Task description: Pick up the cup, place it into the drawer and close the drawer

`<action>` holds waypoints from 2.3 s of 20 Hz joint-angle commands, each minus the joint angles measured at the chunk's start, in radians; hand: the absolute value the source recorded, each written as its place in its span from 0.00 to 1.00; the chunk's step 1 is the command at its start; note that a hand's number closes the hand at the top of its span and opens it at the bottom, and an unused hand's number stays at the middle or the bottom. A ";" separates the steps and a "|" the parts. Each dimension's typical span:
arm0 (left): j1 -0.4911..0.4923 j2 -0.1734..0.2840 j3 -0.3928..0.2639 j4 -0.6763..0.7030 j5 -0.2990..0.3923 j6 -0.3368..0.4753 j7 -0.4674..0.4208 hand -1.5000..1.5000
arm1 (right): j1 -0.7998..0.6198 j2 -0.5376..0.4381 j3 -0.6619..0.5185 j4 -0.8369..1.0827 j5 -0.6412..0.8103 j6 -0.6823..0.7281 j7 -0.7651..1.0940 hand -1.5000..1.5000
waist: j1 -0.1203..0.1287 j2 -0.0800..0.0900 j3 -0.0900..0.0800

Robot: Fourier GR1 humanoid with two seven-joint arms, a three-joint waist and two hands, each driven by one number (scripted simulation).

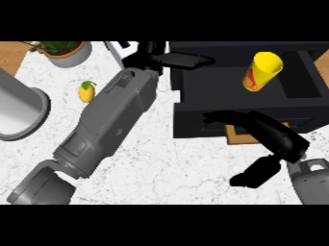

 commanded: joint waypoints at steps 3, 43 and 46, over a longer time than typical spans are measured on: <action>0.091 -0.005 0.009 -0.047 0.000 -0.021 -0.042 0.00 | -0.018 0.066 0.118 0.292 0.231 -0.117 -0.125 0.00 | 0.061 -0.007 0.000; 0.410 0.202 -0.013 -0.350 0.035 -0.298 0.043 0.00 | -0.647 -0.105 -0.314 1.127 0.099 -0.204 -0.443 1.00 | 0.263 0.034 0.001; 0.412 0.204 -0.013 -0.353 0.039 -0.310 0.053 0.00 | -0.642 -0.110 -0.315 1.112 0.091 -0.192 -0.432 1.00 | 0.264 0.037 0.001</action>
